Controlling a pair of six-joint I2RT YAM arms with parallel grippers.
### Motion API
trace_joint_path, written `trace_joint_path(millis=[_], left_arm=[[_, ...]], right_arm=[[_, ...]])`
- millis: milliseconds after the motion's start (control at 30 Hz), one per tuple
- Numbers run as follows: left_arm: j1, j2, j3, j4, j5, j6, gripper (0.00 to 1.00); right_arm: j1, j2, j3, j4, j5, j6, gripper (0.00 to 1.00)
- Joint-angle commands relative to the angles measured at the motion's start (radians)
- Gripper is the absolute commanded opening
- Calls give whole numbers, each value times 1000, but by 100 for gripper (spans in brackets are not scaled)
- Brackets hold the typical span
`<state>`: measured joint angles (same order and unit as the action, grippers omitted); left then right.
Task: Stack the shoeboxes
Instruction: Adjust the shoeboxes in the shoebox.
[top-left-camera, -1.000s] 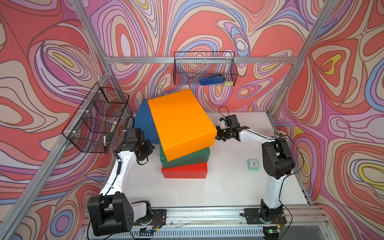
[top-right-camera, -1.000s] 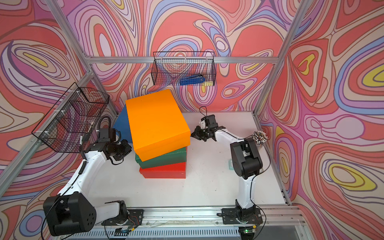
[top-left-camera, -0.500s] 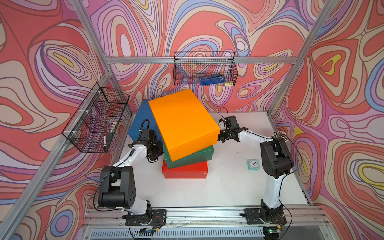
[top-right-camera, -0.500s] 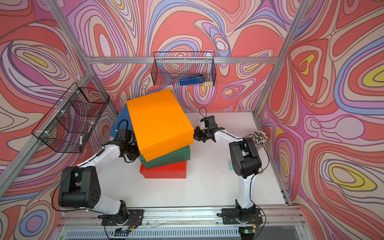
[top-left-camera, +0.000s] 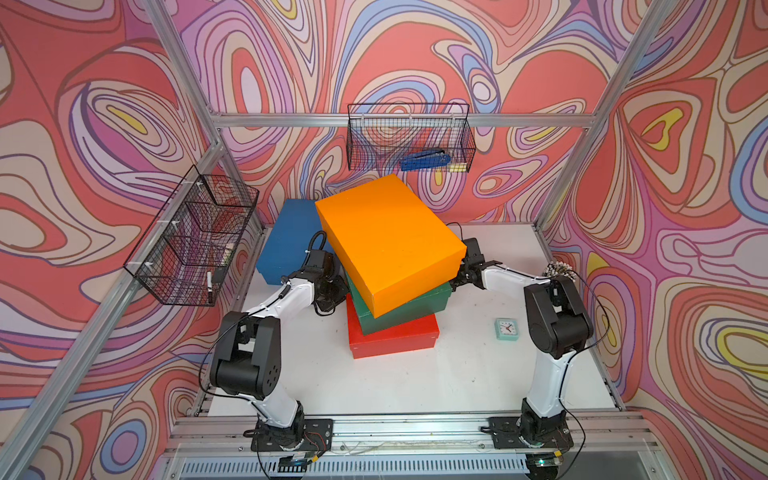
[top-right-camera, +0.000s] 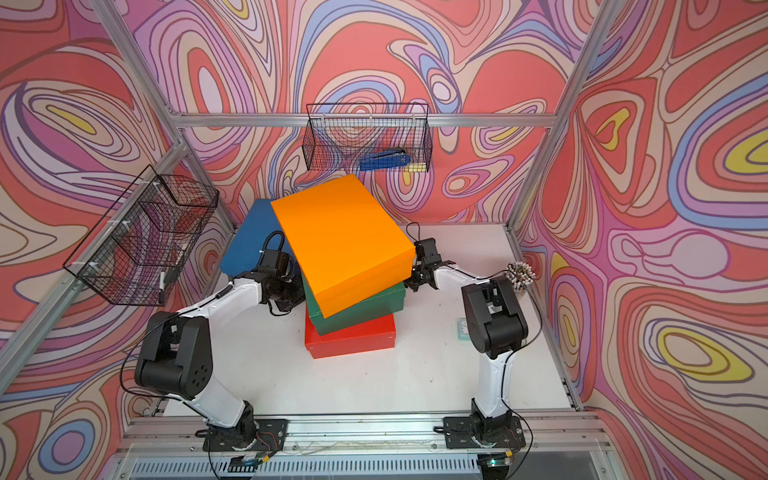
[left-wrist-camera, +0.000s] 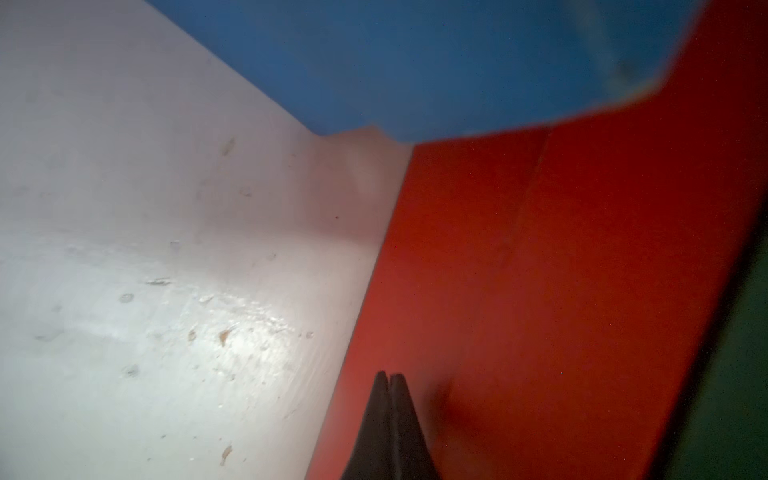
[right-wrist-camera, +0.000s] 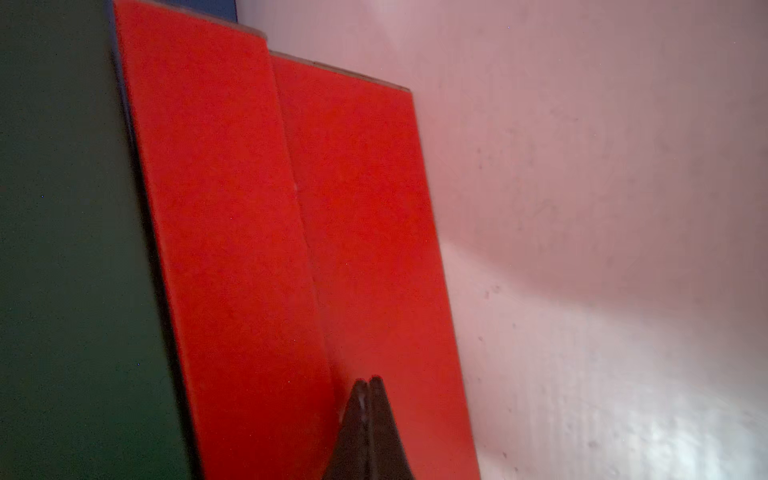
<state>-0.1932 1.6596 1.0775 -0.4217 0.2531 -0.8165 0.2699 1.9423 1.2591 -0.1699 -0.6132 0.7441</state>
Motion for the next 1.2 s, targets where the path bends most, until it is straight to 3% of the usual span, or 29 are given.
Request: trace_joint_path(millis=[0, 333, 533, 800, 1167], left_arm=[[-49, 45, 60, 38, 8, -33, 0], [-64, 95, 140, -2, -16, -11, 0], [-41, 35, 137, -61, -62, 27, 8], [23, -55, 95, -100, -66, 54, 8], [29, -209, 30, -165, -23, 46, 8]], right_arm=[[-5, -71, -28, -5, 5, -24, 0], [-18, -142, -77, -55, 49, -65, 0], [-36, -156, -114, -52, 44, -65, 0], [-52, -221, -136, -83, 66, -87, 0], [-52, -346, -183, -136, 109, -114, 0]])
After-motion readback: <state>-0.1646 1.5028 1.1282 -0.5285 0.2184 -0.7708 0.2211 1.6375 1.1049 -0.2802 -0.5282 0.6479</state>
